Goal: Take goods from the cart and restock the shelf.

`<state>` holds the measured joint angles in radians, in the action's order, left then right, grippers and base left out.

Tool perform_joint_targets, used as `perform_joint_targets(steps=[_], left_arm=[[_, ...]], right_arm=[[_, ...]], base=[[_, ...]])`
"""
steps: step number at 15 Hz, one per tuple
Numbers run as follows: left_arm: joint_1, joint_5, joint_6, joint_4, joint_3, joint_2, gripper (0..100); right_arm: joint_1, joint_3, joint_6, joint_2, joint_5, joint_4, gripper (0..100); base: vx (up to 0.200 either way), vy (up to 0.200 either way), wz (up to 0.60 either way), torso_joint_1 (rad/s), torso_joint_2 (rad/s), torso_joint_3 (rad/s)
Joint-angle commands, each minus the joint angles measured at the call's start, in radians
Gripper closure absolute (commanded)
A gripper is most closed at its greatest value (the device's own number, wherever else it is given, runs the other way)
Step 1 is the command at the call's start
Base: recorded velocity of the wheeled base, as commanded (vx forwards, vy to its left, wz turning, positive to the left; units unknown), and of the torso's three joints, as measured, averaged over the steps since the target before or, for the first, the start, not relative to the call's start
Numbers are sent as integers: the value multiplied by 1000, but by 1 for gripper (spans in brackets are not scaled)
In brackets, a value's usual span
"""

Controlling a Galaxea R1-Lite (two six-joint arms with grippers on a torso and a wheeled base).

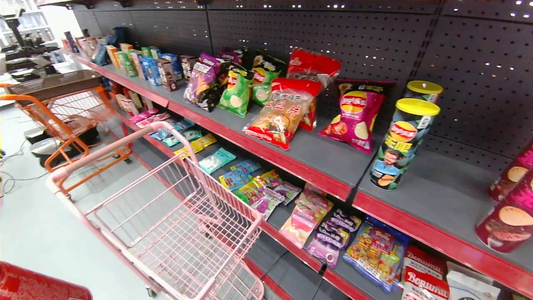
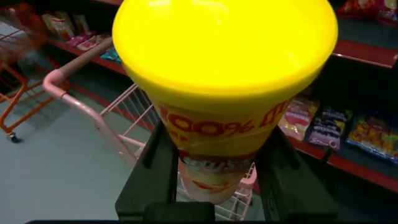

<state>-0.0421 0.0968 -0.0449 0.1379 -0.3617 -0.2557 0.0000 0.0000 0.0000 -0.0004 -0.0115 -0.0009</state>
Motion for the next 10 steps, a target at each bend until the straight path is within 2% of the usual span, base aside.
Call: perform_joint_targets(steps=[1,3,10], left_arm=[[-1,-2,-20,6,-16,-14,100],[-2,-2,-59,11,-2,-11,100],[-2,-3,-64,42,-2,-16,100]], right_arm=[[0,0,0,0,-1,-1,0],[0,0,0,0,-1,-1,0],[0,0,0,0,-1,-1,0]], base=[[0,0,-600,22,-2,-2],[0,0,-600,5,0,2],[0,0,-600,4,4,2]])
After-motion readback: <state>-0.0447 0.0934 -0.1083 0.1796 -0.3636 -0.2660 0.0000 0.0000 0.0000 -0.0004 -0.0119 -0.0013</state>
